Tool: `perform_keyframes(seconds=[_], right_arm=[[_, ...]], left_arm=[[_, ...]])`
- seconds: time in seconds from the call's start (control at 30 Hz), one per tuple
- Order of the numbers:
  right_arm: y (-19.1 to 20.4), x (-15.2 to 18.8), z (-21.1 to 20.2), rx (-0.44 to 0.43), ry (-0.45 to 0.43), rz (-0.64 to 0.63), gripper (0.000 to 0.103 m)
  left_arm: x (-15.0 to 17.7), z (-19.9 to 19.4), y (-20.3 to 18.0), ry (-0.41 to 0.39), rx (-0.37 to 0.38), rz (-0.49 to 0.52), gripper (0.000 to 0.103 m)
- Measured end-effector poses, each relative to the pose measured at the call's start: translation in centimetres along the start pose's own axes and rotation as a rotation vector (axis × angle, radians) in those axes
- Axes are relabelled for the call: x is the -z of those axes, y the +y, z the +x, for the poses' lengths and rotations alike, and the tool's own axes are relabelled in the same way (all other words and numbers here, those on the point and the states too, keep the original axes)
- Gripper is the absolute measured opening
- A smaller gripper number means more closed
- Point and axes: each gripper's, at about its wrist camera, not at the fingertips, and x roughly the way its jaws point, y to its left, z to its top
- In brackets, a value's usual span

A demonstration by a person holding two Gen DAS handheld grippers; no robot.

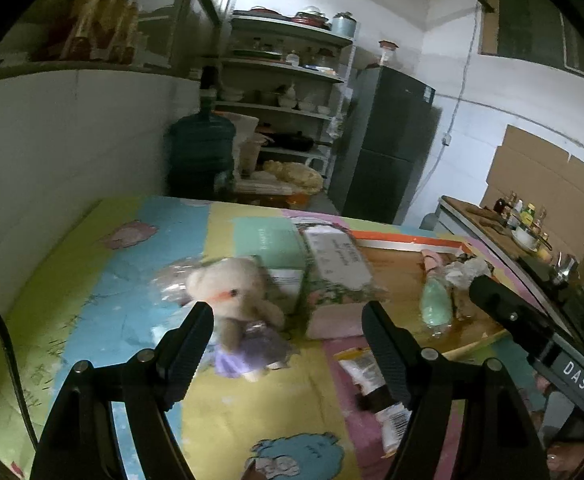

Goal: Organize soft objects
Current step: 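Move both open tools back over the remaining soft items beside the tray, then grasp the white barcode snack packet with the right tool while the left tool grasps the beige teddy bear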

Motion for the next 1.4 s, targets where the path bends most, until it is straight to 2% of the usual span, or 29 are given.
perform_keyframes(seconds=[0.33, 0.83, 1.4], right_arm=[[1.6, 1.7, 0.3, 0.007, 0.047, -0.028, 0.072], [3.6, 5.6, 3.3, 0.006, 0.183, -0.052, 0.072], [3.2, 7.3, 5.4, 0.035, 0.254, -0.051, 0.072]], left_arm=[[0.7, -1.3, 3.6, -0.014, -0.035, -0.054, 0.076], [3.1, -1.3, 8.1, 0.028, -0.047, -0.106, 0.076], [3.5, -0.7, 8.5, 0.043, -0.035, -0.114, 0.076]])
